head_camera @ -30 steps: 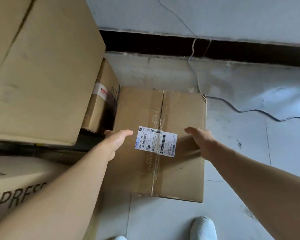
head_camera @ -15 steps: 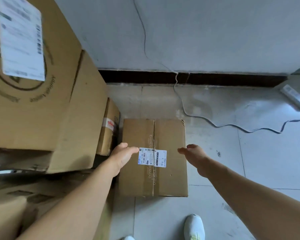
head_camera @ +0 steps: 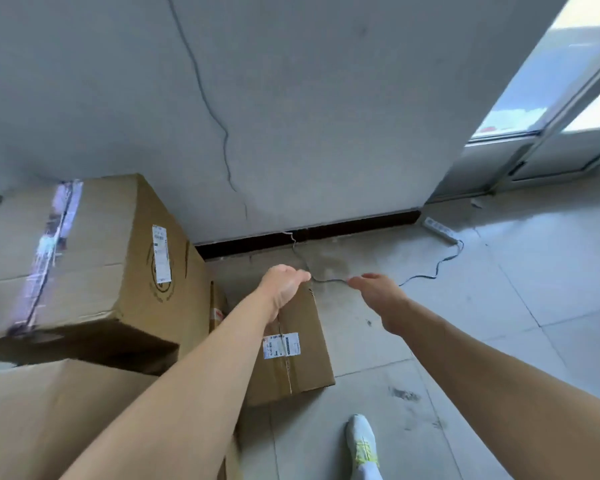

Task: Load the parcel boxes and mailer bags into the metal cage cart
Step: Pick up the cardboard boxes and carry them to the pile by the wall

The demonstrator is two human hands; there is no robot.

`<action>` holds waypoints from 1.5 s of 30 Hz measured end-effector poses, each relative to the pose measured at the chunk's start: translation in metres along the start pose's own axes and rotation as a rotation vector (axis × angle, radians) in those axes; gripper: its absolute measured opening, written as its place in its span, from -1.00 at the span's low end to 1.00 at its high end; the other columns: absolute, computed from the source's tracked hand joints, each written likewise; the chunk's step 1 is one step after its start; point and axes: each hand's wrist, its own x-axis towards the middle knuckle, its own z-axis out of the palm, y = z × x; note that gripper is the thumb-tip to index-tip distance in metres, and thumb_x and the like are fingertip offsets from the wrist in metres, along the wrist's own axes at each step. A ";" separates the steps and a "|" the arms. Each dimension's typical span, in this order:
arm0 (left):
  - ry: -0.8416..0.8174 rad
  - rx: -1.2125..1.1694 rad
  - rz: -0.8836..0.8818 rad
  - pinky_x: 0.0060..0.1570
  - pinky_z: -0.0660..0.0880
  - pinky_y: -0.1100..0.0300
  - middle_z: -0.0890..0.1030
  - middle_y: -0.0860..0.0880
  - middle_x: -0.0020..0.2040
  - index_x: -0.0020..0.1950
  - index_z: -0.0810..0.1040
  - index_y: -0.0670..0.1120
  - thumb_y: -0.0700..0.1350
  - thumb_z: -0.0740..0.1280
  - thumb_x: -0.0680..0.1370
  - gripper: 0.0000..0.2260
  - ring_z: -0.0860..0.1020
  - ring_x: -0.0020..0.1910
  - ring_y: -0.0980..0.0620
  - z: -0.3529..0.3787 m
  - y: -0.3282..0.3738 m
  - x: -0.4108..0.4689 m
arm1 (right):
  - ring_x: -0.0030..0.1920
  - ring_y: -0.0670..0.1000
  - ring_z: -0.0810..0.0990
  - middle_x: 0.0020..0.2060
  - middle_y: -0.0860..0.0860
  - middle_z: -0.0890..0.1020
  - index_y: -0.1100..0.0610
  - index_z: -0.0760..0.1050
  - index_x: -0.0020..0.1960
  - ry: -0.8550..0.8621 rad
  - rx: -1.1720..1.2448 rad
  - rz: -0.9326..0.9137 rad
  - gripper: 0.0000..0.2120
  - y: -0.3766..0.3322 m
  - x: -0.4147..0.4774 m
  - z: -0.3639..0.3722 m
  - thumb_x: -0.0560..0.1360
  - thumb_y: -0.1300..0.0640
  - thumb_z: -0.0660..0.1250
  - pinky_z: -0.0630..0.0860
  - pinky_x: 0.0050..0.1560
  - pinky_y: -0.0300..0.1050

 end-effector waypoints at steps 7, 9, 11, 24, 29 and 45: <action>-0.287 0.288 0.245 -0.09 0.39 0.20 0.55 -0.10 0.06 0.14 0.56 -0.17 -0.06 0.36 0.54 -0.75 0.47 0.00 0.00 0.062 0.034 -0.094 | -0.19 -0.03 0.42 -0.09 0.04 0.52 0.24 0.52 0.24 0.313 0.332 0.105 -0.64 0.081 -0.133 -0.067 0.55 0.03 0.32 0.36 -0.15 -0.21; -0.389 0.343 0.264 -0.16 0.37 0.22 0.54 -0.08 0.03 0.12 0.55 -0.17 -0.08 0.36 0.54 -0.78 0.45 -0.10 0.03 0.090 0.030 -0.120 | 0.01 0.05 0.48 0.14 0.09 0.51 0.22 0.47 0.29 0.379 0.442 0.180 -0.59 0.117 -0.167 -0.080 0.55 0.01 0.32 0.38 0.03 -0.13; -0.510 0.405 0.269 -0.18 0.36 0.23 0.55 -0.08 0.05 0.11 0.54 -0.14 -0.09 0.35 0.54 -0.80 0.46 -0.11 0.05 0.120 0.022 -0.148 | 0.08 0.10 0.50 0.22 0.10 0.48 0.23 0.45 0.32 0.469 0.560 0.249 -0.56 0.155 -0.202 -0.092 0.55 -0.01 0.31 0.38 0.08 -0.09; -1.052 0.958 0.987 0.23 0.32 0.24 0.44 0.01 0.38 0.42 0.38 -0.03 0.04 0.37 0.52 -0.50 0.39 0.36 0.06 0.269 -0.047 -0.416 | 0.40 0.05 0.36 0.41 0.06 0.39 0.16 0.30 0.45 1.053 0.425 0.236 -0.43 0.343 -0.480 -0.105 0.54 -0.09 0.31 0.30 0.28 -0.12; -1.283 1.138 1.132 0.33 0.29 0.20 0.41 -0.01 0.40 0.44 0.36 -0.05 0.06 0.37 0.52 -0.48 0.35 0.40 0.01 0.298 -0.109 -0.520 | 0.38 0.07 0.38 0.41 0.09 0.39 0.18 0.32 0.43 1.201 0.472 0.393 -0.42 0.421 -0.591 -0.065 0.53 -0.08 0.33 0.32 0.35 -0.07; -1.869 1.457 1.111 0.30 0.38 0.11 0.45 0.02 0.35 0.42 0.38 -0.03 0.08 0.37 0.52 -0.49 0.40 0.35 0.02 0.318 -0.308 -0.642 | 0.37 0.09 0.38 0.39 0.10 0.40 0.19 0.31 0.43 1.381 0.997 1.027 -0.42 0.532 -0.717 0.137 0.53 -0.10 0.31 0.32 0.26 -0.10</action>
